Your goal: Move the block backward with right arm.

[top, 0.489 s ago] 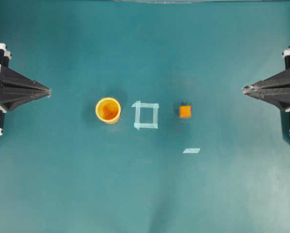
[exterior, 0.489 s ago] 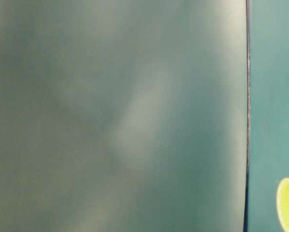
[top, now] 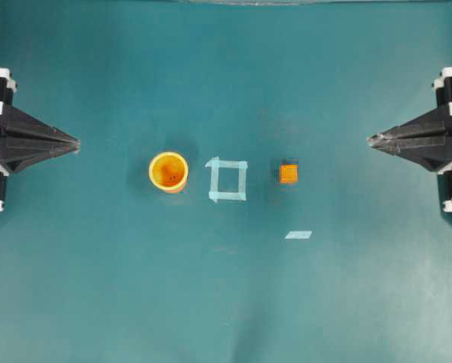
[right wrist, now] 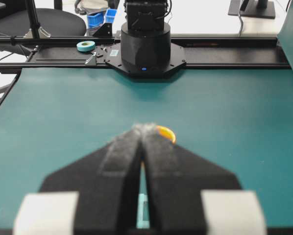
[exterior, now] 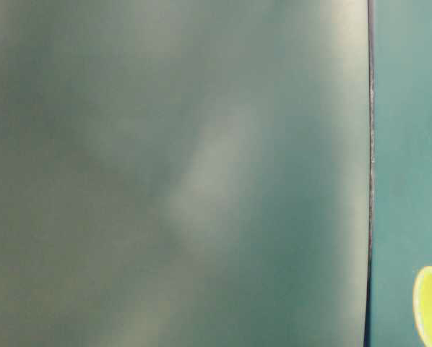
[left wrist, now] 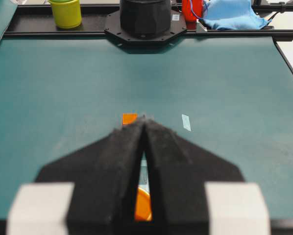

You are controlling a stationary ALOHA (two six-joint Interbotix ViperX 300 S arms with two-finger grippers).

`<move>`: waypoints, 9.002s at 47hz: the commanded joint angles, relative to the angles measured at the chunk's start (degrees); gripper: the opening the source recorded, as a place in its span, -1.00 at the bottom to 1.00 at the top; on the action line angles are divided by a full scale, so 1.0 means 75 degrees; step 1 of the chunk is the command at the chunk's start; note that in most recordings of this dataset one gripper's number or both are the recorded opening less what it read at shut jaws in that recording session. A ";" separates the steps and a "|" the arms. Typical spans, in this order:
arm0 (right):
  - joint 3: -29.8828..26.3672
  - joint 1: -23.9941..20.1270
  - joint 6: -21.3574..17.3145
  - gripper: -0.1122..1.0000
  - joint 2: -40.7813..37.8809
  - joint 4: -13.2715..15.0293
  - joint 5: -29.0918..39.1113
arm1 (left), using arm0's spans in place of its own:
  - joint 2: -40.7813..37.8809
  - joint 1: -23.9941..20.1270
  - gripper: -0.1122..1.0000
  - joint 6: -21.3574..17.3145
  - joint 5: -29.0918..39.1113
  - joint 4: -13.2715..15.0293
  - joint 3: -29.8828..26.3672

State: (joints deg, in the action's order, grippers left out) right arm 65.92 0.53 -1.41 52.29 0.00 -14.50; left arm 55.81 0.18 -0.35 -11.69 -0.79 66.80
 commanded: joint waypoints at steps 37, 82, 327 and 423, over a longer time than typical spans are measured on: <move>-0.0879 0.0773 -0.0094 0.23 -0.2590 0.0188 0.1184 | -0.0023 0.0000 -0.80 0.0000 -0.0047 -0.0023 -0.0316; -0.1230 0.0516 -0.0129 0.29 -0.6316 0.0305 -0.0129 | -0.0012 0.0000 -0.80 0.0000 -0.0012 -0.0023 -0.0328; -0.5883 0.5520 -0.0176 -0.06 -0.6727 0.0340 0.4371 | 0.0141 0.0000 -0.79 0.0012 0.0258 -0.0023 -0.0375; -0.5859 0.5520 -0.0176 -0.06 -0.6715 0.0340 0.4383 | 0.0141 0.0000 -0.80 0.0012 0.0258 -0.0023 -0.0375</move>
State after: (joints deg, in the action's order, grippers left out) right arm 23.29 41.75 -2.72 1.14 2.46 18.54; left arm 57.13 0.18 -0.35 -9.49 -0.79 65.83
